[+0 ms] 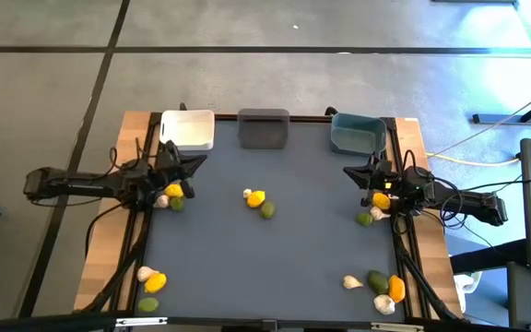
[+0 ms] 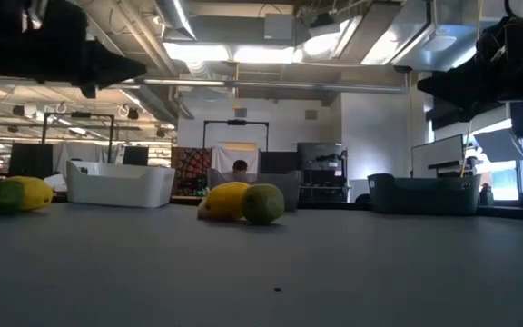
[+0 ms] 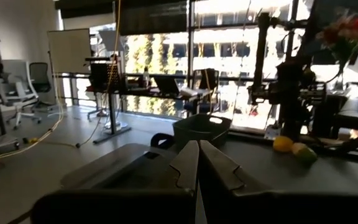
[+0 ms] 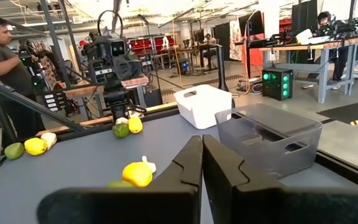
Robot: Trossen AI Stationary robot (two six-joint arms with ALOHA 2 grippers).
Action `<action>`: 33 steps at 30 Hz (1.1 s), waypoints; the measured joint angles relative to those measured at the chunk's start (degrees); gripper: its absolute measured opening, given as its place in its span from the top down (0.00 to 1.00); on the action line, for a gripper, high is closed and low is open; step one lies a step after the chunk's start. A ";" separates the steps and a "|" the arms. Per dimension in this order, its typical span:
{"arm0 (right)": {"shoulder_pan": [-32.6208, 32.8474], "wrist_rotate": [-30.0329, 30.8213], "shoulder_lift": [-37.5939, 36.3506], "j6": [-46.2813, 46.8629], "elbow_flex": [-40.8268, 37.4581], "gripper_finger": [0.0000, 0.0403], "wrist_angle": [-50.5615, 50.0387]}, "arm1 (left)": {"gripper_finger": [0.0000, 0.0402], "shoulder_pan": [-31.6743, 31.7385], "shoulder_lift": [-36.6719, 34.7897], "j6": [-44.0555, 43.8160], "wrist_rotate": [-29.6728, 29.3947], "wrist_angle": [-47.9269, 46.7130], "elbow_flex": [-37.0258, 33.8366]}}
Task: Sort produce into baskets
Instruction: Put the garlic into the white bin
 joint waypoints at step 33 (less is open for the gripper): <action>0.06 -11.84 4.84 0.76 0.15 0.96 10.80 | 0.57 -1.02 41.82 -19.74 9.14 0.48 15.91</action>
